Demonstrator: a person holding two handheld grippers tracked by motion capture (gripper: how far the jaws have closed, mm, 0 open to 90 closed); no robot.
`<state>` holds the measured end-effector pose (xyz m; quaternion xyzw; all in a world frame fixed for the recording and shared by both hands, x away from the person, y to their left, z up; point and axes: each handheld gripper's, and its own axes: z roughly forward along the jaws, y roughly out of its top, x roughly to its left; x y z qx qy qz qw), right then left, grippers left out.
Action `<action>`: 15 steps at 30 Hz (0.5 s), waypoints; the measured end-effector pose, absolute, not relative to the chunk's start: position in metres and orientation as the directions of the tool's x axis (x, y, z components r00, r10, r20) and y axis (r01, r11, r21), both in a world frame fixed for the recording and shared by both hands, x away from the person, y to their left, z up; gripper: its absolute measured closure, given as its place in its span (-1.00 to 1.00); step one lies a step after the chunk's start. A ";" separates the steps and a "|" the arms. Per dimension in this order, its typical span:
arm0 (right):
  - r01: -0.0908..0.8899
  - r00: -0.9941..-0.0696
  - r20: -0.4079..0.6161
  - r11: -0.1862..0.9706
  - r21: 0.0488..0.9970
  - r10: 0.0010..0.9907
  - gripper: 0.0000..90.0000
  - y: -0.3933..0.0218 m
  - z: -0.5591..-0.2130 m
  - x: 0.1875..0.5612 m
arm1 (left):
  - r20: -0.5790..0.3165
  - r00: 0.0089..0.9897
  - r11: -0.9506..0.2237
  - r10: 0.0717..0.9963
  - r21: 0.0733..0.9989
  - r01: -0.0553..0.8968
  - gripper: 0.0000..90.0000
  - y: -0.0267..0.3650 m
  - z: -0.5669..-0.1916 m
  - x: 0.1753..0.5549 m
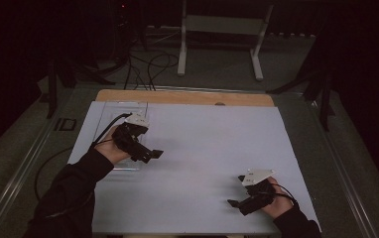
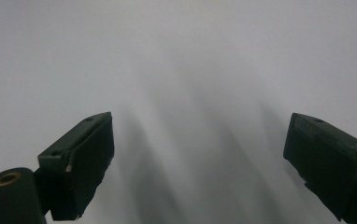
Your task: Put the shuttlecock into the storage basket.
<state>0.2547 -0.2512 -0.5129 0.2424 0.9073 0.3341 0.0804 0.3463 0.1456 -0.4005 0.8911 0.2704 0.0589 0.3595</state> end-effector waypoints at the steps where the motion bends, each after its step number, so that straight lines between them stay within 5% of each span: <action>1: 0.388 -0.869 0.017 0.659 0.645 0.494 -0.81 -0.251 -0.513 0.255 | -0.090 0.848 -0.594 0.523 0.675 0.438 -1.00 0.144 -0.401 0.345; 15: 0.382 -0.871 0.014 0.660 0.647 0.491 -0.81 -0.251 -0.512 0.254 | -0.090 0.891 -0.629 0.445 0.677 0.383 -1.00 0.116 -0.411 0.330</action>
